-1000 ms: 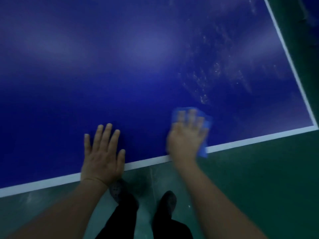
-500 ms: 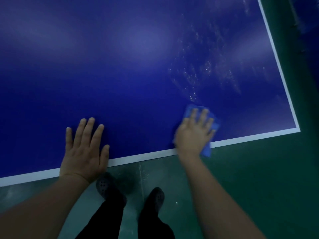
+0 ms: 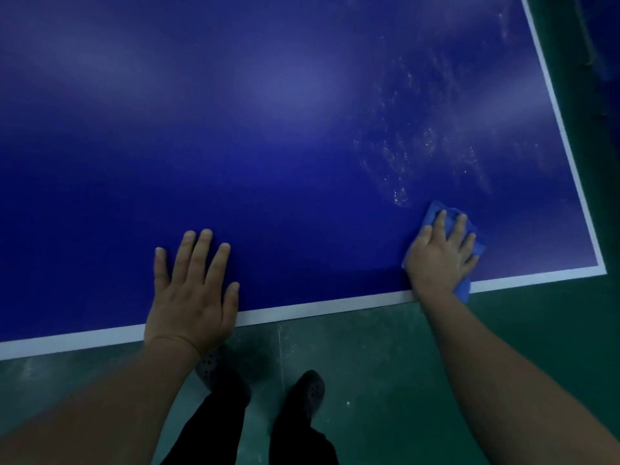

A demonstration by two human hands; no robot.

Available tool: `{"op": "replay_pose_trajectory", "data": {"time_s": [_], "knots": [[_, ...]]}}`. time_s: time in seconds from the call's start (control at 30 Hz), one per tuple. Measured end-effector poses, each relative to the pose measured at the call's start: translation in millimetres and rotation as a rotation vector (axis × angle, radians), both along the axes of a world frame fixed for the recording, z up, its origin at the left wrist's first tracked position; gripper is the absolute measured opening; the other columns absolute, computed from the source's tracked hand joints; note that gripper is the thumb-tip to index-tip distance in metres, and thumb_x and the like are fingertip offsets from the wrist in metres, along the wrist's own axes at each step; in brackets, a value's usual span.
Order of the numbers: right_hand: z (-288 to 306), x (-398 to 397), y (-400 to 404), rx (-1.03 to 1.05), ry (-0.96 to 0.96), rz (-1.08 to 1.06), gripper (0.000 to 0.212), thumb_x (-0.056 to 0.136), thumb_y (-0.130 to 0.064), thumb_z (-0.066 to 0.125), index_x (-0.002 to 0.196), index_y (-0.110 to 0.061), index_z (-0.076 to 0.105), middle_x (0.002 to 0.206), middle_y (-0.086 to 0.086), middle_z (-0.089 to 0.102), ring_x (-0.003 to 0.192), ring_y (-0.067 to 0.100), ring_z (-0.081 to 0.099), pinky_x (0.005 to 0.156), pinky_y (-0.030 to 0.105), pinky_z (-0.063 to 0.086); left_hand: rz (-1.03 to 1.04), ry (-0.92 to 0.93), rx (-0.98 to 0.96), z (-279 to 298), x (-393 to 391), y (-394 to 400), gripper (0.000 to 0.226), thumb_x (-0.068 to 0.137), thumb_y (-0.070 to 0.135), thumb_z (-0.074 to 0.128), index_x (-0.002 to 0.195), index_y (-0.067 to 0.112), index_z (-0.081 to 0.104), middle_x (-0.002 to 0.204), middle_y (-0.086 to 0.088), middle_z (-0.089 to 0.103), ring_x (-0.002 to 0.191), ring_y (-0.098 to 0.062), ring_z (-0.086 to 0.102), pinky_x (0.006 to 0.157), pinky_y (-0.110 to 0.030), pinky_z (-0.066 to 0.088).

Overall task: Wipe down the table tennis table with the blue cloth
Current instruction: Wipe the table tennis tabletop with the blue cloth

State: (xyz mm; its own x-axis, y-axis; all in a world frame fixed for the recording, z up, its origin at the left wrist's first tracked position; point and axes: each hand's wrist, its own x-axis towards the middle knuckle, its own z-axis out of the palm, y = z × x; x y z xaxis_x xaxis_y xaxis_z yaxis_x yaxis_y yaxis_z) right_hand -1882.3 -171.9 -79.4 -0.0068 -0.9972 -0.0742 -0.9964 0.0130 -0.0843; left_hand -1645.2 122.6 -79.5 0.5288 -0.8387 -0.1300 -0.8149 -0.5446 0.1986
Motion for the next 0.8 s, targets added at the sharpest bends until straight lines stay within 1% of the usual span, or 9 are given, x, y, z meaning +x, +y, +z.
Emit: {"op": "replay_pose_trajectory", "data": {"time_s": [0.07, 0.23, 0.3, 0.37, 0.53, 0.6, 0.67, 0.73, 0.8], "knots": [[-0.5, 28.2, 36.1, -0.034, 0.017, 0.115, 0.052, 0.104, -0.04, 0.035, 0.156, -0.032, 0.03, 0.167, 0.0, 0.014, 0.151, 0.034, 0.015, 0.119, 0.059, 0.012, -0.003, 0.0, 0.003, -0.2, 0.9, 0.8, 0.067, 0.094, 0.045, 0.027, 0.148, 0.008, 0.04, 0.16, -0.016, 0.025, 0.15, -0.032, 0.016, 0.119, -0.06, 0.004], [-6.2, 45.9, 132.5, -0.001, 0.028, 0.862, 0.05, 0.104, -0.049, 0.029, 0.151, -0.035, 0.035, 0.165, -0.004, 0.021, 0.153, 0.029, 0.016, 0.12, 0.056, 0.014, -0.011, 0.011, 0.01, 0.2, 2.2, 0.8, 0.067, 0.094, 0.045, 0.028, 0.148, 0.008, 0.04, 0.16, -0.017, 0.026, 0.15, -0.032, 0.016, 0.119, -0.062, 0.005], [-5.3, 27.4, 111.0, -0.006, 0.054, 0.824, 0.054, 0.103, -0.054, 0.03, 0.152, -0.033, 0.034, 0.165, -0.003, 0.02, 0.152, 0.03, 0.016, 0.12, 0.055, 0.016, -0.009, 0.007, 0.016, 0.3, 2.5, 1.0, 0.067, 0.094, 0.045, 0.028, 0.148, 0.008, 0.04, 0.16, -0.017, 0.025, 0.15, -0.032, 0.016, 0.119, -0.062, 0.006], [-3.2, 5.8, 84.0, -0.042, 0.052, 0.56, 0.059, 0.1, -0.054, 0.043, 0.151, -0.025, 0.041, 0.163, 0.006, 0.026, 0.149, 0.035, 0.023, 0.118, 0.055, 0.02, -0.011, 0.008, 0.021, 1.1, 2.0, 1.0, 0.067, 0.094, 0.045, 0.028, 0.148, 0.007, 0.04, 0.16, -0.017, 0.026, 0.15, -0.033, 0.016, 0.118, -0.062, 0.006], [3.8, -14.2, 51.1, -0.074, -0.174, 0.016, 0.043, 0.103, -0.025, 0.053, 0.142, -0.009, 0.054, 0.158, 0.016, 0.035, 0.144, 0.04, 0.033, 0.115, 0.053, 0.027, -0.017, 0.01, 0.034, 2.2, 2.3, 0.7, 0.067, 0.094, 0.045, 0.028, 0.149, 0.008, 0.039, 0.16, -0.017, 0.025, 0.15, -0.033, 0.016, 0.118, -0.063, 0.007], [8.1, 7.7, 67.2, -0.14, -0.237, 0.056, 0.029, 0.099, -0.011, 0.058, 0.126, -0.002, 0.066, 0.147, 0.021, 0.049, 0.131, 0.043, 0.049, 0.106, 0.051, 0.04, -0.016, 0.011, 0.033, 1.6, 2.4, 0.7, 0.067, 0.095, 0.045, 0.027, 0.149, 0.008, 0.038, 0.161, -0.016, 0.024, 0.15, -0.032, 0.015, 0.119, -0.062, 0.005], [13.6, 33.7, 99.4, -0.199, -0.317, 0.343, 0.015, 0.09, 0.004, 0.066, 0.103, 0.003, 0.074, 0.13, 0.023, 0.063, 0.113, 0.041, 0.064, 0.093, 0.047, 0.05, -0.014, 0.009, 0.029, 1.3, 2.1, 1.0, 0.066, 0.095, 0.045, 0.027, 0.149, 0.008, 0.038, 0.161, -0.016, 0.024, 0.15, -0.032, 0.015, 0.119, -0.061, 0.005], [22.3, 58.8, 138.0, -0.072, -0.481, 0.655, 0.014, 0.085, 0.008, 0.069, 0.095, -0.001, 0.074, 0.119, 0.016, 0.07, 0.11, 0.03, 0.066, 0.094, 0.038, 0.048, -0.013, 0.006, 0.017, 1.3, 2.9, 1.2, 0.066, 0.095, 0.045, 0.027, 0.148, 0.008, 0.04, 0.16, -0.017, 0.026, 0.15, -0.033, 0.017, 0.119, -0.061, 0.006], [43.0, 71.2, 155.7, 0.209, -0.721, 0.631, 0.023, 0.093, -0.002, 0.064, 0.102, -0.02, 0.075, 0.115, -0.009, 0.072, 0.112, 0.005, 0.063, 0.095, 0.02, 0.047, -0.016, 0.009, 0.01, 1.8, 3.0, 0.9, 0.066, 0.095, 0.044, 0.027, 0.147, 0.007, 0.041, 0.159, -0.018, 0.028, 0.149, -0.034, 0.018, 0.118, -0.062, 0.007]]}}
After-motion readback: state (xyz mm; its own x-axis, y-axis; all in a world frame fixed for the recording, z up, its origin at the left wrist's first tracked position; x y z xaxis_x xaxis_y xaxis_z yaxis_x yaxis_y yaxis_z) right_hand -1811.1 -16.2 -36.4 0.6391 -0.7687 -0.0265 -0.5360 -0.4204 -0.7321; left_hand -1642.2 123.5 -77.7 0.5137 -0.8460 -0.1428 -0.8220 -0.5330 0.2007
